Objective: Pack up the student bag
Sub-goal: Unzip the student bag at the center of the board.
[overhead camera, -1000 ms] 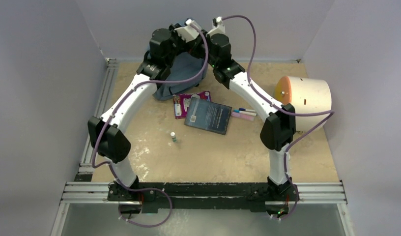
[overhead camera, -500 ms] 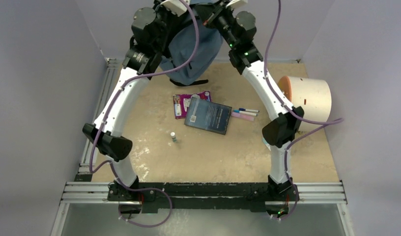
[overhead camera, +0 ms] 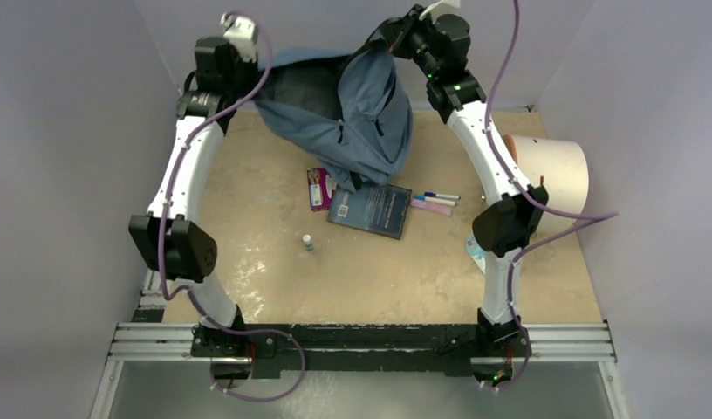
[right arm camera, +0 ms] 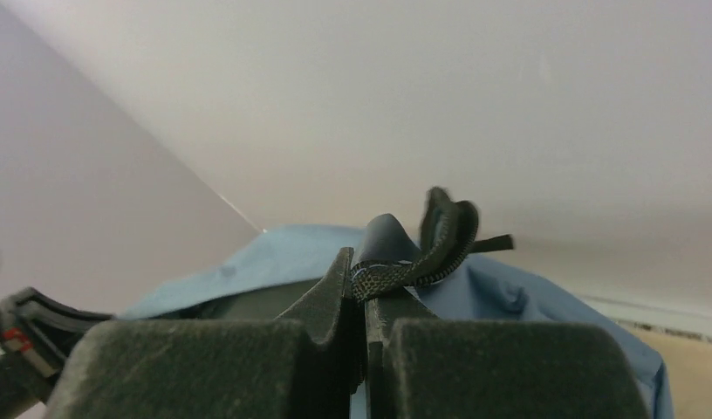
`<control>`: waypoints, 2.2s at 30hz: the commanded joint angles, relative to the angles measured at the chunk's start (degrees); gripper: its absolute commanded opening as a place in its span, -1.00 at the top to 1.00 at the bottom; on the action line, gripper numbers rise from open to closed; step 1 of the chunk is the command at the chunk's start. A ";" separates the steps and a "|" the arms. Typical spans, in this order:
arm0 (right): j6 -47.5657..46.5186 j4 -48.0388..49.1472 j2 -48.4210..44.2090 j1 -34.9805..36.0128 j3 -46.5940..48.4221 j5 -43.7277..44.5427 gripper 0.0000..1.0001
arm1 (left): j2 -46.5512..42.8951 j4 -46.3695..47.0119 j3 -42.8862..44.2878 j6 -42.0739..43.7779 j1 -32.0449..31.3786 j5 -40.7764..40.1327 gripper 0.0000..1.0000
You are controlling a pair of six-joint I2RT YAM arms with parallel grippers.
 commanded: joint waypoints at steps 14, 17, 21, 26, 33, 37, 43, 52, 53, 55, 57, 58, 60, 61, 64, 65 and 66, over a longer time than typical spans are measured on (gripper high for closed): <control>-1.17 10.52 13.13 8.11 11.34 -12.56 1.00 | -28.12 16.87 -52.37 -30.02 18.64 19.23 1.00; 0.71 13.19 14.74 11.69 11.20 -13.41 1.00 | -30.15 18.73 -55.54 -33.72 21.23 21.56 1.00; 1.94 16.54 16.65 15.87 11.30 -15.82 1.00 | -32.77 24.57 -62.36 -42.38 27.69 29.29 1.00; -0.43 17.83 17.68 19.55 9.51 -19.92 0.95 | -36.10 32.82 -70.07 -51.11 31.08 31.39 1.00; -2.89 16.55 17.48 20.45 6.95 -22.10 0.76 | -40.98 43.62 -81.06 -66.92 37.31 32.84 1.00; -3.03 15.67 16.44 20.49 5.81 -21.59 0.73 | -41.05 55.17 -87.70 -79.84 41.87 34.67 1.00; -1.95 16.12 17.75 20.51 10.18 -22.24 0.96 | -36.40 68.20 -88.53 -88.78 43.89 37.23 1.00; 2.20 24.73 18.30 20.35 12.28 -18.21 0.58 | -32.24 70.04 -79.73 -83.19 39.87 43.90 1.00; 1.28 23.76 17.29 20.23 11.40 -16.32 0.52 | -32.69 67.96 -78.98 -80.95 38.33 44.59 1.00; -0.47 20.98 13.91 20.00 5.47 -11.63 0.46 | -34.51 62.62 -78.42 -76.01 36.44 44.30 1.00; -1.86 19.19 8.62 19.81 -2.61 -6.58 0.38 | -36.89 57.93 -79.35 -70.83 34.67 42.54 1.00; -2.83 18.97 6.21 19.73 -7.02 -5.02 0.32 | -37.89 57.01 -80.20 -69.40 33.70 42.01 1.00; -4.40 18.06 2.50 19.68 -13.96 -2.78 0.24 | -38.55 56.07 -81.64 -67.22 32.16 42.57 1.00; -5.08 16.91 1.27 19.65 -16.13 -1.57 0.22 | -38.58 55.50 -82.03 -66.17 31.59 43.38 1.00; -7.20 11.55 -0.46 19.43 -18.43 -0.56 0.14 | -38.65 53.47 -82.13 -63.25 30.72 45.17 1.00; -7.65 9.46 -0.55 19.29 -18.18 -0.82 0.09 | -38.75 52.49 -81.69 -62.15 30.45 45.62 1.00; -8.22 7.63 -0.68 19.20 -17.84 -1.09 0.05 | -38.71 51.10 -80.72 -60.60 30.06 46.10 1.00</control>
